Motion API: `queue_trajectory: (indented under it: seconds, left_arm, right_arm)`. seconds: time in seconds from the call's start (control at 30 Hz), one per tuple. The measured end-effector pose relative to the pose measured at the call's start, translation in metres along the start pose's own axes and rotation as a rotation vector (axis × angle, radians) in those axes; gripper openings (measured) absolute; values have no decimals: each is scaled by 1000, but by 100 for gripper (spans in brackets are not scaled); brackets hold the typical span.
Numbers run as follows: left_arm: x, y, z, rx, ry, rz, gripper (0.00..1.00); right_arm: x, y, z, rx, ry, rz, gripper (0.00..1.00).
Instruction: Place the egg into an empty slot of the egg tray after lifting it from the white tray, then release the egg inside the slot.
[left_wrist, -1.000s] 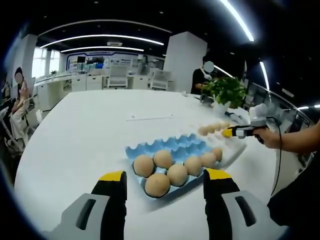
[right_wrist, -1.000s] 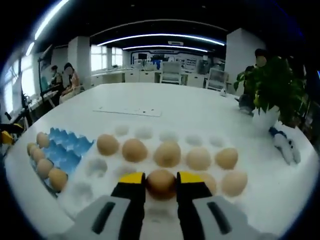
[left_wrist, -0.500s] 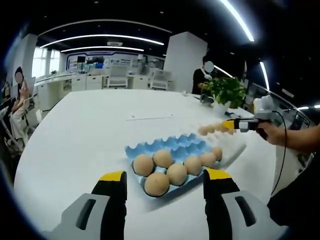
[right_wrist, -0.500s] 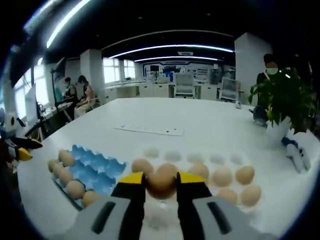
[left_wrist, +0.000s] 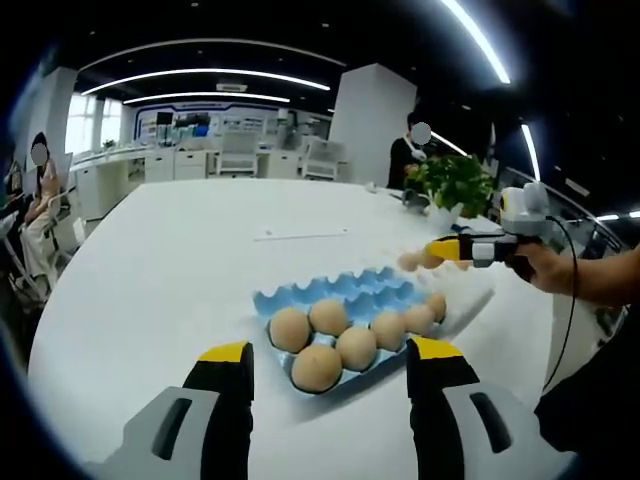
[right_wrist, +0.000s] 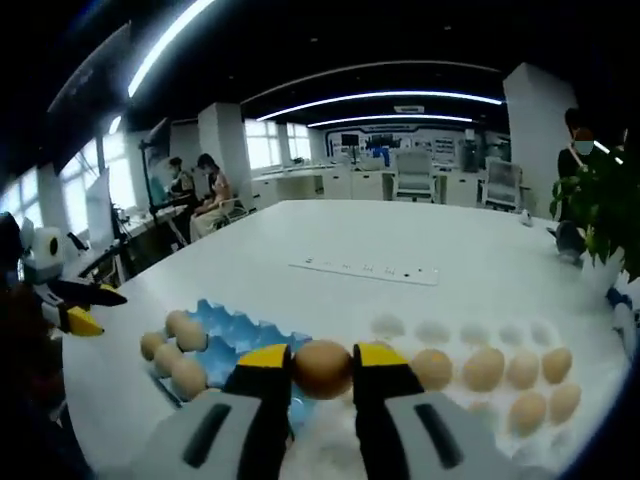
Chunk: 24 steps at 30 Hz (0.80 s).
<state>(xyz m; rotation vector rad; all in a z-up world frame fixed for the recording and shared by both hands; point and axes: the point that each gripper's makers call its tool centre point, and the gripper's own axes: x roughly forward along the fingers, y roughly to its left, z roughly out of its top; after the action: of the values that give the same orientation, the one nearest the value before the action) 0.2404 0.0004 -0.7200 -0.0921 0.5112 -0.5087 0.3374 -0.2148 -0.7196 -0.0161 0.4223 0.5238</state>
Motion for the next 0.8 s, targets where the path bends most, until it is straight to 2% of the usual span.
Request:
queue_trajectory:
  seconds: [0.17, 0.47, 0.8]
  left_arm:
    - [-1, 0, 1, 3, -3, 0, 61]
    - [-1, 1, 1, 2, -2, 1, 61]
    - [1, 0, 1, 0, 0, -3, 61]
  right_arm:
    - [12, 28, 1, -17, 6, 64, 23]
    - [24, 47, 4, -30, 12, 111, 23]
    - [45, 84, 4, -69, 28, 195, 23]
